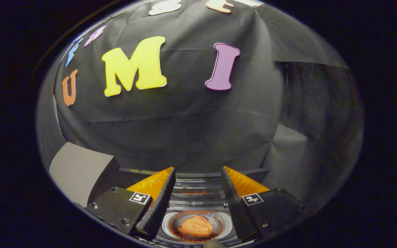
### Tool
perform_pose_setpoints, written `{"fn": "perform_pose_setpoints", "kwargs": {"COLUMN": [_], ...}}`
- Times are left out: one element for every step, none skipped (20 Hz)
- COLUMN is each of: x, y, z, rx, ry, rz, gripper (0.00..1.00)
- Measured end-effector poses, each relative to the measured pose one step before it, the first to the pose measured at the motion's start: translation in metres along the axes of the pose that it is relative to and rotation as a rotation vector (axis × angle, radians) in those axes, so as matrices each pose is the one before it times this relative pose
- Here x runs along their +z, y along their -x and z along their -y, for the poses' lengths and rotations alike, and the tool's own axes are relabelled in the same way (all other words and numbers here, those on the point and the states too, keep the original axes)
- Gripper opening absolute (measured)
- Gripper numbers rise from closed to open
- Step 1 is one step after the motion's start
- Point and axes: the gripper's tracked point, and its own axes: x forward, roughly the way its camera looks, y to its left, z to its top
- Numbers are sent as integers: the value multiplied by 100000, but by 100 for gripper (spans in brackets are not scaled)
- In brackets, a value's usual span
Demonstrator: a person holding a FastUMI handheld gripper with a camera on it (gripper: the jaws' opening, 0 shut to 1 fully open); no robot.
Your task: Put the clothes into the washing machine and then close the washing machine lid.
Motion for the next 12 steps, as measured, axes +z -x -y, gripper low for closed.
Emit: {"fn": "perform_pose_setpoints", "kwargs": {"x": [248,337,288,117,-73,-149,-141,-316,-167,-210,-332,-325], "y": [-693,-484,-648,-813,-751,-818,-669,-750,-603,-622,-603,-618], "z": [-73,-178,21,-120,-193,-162,-40,-91,-60,76,26,39], "rx": [-251,-49,-160,-590,-225,-340,-632,-735,-275,-375,-846,-640], "ry": [-366,-430,-187,92,465,297,205,-110,-196,22,298,739], "rz": [-797,-695,-663,-936,-1252,-1477,-1542,-1880,-1286,-1191,-1022,-938], "gripper": [83,83,83,83,83,83,83,83,83,83,83,83]}}
